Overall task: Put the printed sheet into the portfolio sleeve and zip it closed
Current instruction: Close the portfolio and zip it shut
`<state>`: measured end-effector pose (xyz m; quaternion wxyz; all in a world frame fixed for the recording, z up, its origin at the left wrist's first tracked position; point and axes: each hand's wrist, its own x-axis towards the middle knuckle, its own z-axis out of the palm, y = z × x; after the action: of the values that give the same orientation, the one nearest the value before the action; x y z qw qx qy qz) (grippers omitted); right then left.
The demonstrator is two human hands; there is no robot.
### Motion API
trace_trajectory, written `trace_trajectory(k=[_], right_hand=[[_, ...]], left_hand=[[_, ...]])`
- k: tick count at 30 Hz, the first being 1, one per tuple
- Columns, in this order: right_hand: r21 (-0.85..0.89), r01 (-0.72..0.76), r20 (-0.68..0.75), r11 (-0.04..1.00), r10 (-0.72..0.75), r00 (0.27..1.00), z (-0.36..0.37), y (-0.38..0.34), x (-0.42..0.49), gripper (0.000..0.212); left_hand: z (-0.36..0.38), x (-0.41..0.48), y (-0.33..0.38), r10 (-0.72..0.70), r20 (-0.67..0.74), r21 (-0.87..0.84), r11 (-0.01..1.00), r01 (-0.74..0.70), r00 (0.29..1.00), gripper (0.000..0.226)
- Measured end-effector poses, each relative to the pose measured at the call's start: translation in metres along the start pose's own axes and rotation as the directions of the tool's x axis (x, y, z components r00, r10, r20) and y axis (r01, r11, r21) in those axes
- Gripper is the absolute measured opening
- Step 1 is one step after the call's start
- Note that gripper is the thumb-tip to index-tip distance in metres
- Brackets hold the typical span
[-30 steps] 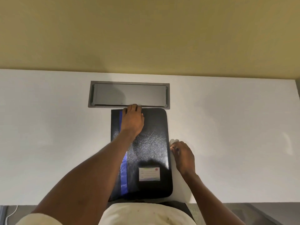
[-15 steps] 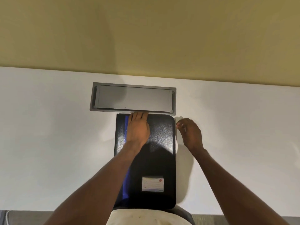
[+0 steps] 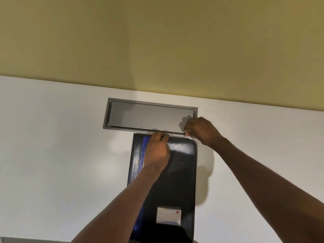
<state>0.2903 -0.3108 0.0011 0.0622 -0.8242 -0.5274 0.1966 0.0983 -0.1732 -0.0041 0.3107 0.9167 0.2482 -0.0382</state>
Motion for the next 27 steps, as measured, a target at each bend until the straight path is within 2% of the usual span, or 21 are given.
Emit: trace_trajectory(k=[2,5,9,13,18,23,27], right_hand=[[-0.037,0.066,0.040,0.997,-0.064,0.997,-0.003,-0.003,0.014,0.011],[-0.001,0.081,0.116,0.997,-0.080,0.990,-0.009,-0.015,0.033,0.006],[0.091,0.041,0.230,0.995,-0.061,0.971,-0.007,-0.034,0.059,0.007],[0.091,0.028,0.305,0.995,-0.054,0.951,-0.008,-0.050,0.081,0.011],[0.150,0.014,0.325,0.989,-0.063,0.944,-0.007,-0.072,0.110,0.009],[0.264,-0.019,0.325,0.964,-0.070,0.943,-0.004,-0.102,0.136,0.015],[0.407,-0.133,0.299,0.904,0.005,0.954,0.012,-0.119,0.142,0.017]], left_hand=[[0.000,-0.002,0.000,0.003,-0.001,0.012,1.000,-0.003,1.000,0.042],[0.003,-0.003,-0.002,0.015,-0.033,0.015,1.000,-0.014,0.999,0.040],[0.008,-0.005,-0.004,0.062,-0.080,0.001,0.998,-0.062,0.995,0.042],[0.010,-0.008,-0.002,0.053,-0.085,0.003,0.999,-0.053,0.995,0.042],[0.010,-0.008,0.000,0.033,-0.053,0.014,0.999,-0.032,0.998,0.045],[0.010,-0.005,-0.002,0.087,-0.022,0.015,0.996,-0.087,0.996,0.047],[0.013,0.000,-0.007,0.098,-0.010,-0.048,0.994,-0.099,0.995,0.040]])
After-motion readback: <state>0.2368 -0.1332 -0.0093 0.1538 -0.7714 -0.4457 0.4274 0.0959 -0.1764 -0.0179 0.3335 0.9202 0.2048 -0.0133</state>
